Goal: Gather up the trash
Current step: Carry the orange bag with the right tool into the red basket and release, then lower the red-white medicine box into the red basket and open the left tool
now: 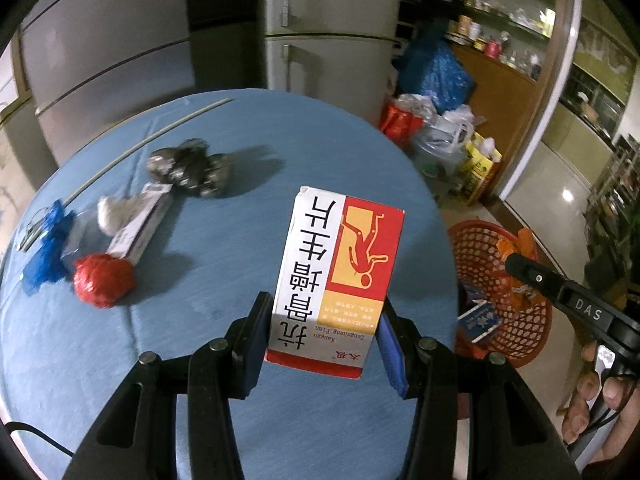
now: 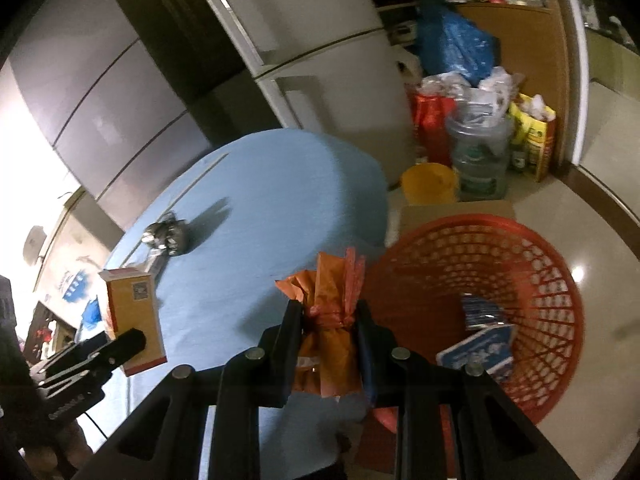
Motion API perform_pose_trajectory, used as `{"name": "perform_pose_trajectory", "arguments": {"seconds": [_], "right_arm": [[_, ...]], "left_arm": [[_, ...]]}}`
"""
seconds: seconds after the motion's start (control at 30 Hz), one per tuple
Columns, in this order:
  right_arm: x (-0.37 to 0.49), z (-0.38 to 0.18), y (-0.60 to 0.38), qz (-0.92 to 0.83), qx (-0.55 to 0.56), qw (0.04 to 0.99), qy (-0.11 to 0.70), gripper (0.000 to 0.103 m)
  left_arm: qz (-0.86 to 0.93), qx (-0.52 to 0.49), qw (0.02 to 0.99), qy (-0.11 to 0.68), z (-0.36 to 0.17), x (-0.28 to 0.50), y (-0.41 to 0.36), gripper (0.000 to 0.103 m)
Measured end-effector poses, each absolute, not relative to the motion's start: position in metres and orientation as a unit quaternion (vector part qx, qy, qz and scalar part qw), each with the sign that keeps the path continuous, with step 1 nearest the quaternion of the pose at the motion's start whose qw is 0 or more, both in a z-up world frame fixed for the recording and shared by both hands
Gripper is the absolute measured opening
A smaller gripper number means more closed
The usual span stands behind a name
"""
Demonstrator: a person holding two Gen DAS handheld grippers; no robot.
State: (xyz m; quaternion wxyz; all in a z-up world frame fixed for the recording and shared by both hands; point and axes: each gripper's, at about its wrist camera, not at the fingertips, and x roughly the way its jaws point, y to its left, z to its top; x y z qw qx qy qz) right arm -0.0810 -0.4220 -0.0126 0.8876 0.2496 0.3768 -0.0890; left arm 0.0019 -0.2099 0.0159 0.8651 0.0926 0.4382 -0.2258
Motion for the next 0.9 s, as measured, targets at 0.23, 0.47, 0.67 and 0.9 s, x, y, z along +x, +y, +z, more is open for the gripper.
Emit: {"name": "perform_pose_trajectory", "arguments": {"seconds": [0.23,0.47,0.67,0.9], "right_arm": [[-0.095,-0.018,-0.452,-0.132,0.242,0.882,0.382,0.028],[-0.111,-0.022,-0.482,-0.169,0.246,0.874,0.383,0.028],[-0.121,-0.028,-0.506,-0.191,0.252,0.865,0.390,0.028],[-0.121,-0.039,-0.521,-0.197,0.254,0.859,0.399,0.028]], "left_arm": [[-0.268,0.114,0.853,0.434,0.015,-0.002,-0.254,0.051],[-0.307,0.134,0.841,0.425,0.017,-0.007,-0.297,0.051],[-0.324,0.147,0.831,0.426,0.012,-0.011,-0.321,0.051],[-0.334,0.158,0.824,0.430,0.007,-0.015,-0.339,0.051]]}}
